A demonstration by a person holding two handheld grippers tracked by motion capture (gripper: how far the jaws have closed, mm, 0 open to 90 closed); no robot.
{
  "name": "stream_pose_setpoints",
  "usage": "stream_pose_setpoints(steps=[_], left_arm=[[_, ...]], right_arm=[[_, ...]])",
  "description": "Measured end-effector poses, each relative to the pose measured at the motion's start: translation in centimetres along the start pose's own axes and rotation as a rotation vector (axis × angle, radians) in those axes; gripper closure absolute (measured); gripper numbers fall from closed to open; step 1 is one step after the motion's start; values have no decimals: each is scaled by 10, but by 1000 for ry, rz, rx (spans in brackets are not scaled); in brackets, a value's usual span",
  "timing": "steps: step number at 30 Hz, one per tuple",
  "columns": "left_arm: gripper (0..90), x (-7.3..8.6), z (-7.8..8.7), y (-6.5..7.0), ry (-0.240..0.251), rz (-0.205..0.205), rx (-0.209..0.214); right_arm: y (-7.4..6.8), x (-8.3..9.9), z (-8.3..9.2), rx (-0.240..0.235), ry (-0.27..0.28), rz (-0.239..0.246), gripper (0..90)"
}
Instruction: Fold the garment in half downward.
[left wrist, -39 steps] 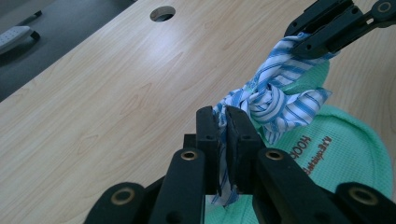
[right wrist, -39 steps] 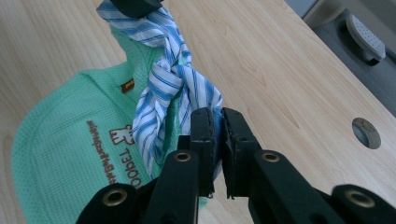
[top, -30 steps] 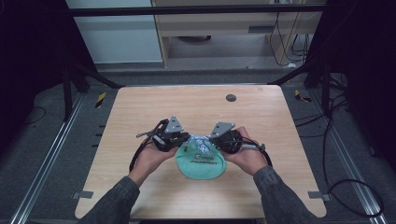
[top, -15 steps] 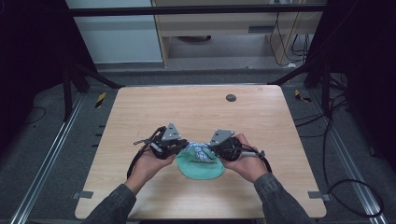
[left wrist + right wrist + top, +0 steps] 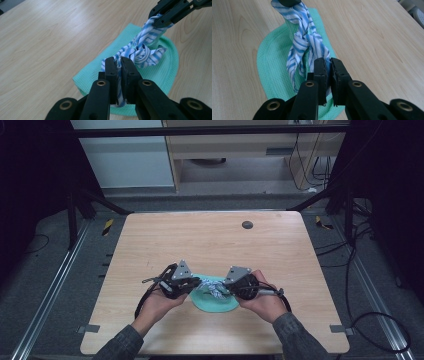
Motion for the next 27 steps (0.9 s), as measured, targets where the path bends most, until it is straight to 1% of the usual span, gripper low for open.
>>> stream_pose_setpoints(steps=[7, 15, 27], left_arm=[[846, 6, 1, 0, 10, 16, 8], [845, 14, 1, 4, 1, 10, 26], [842, 19, 1, 7, 8, 9, 30]], right_arm=[[-8, 0, 0, -2, 13, -6, 837], [-15, 2, 2, -2, 12, -2, 835], [-23, 5, 4, -8, 14, -3, 834]])
Point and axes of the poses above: each handheld gripper's, and its own axes: z roughly backward along the jaws, x roughly out of its underside, y roughly to its right, the point moved 7 cm from there along -z, roughly forward along the jaws, and after that the axes turned 14 degrees about z, right-handed, at the moved point
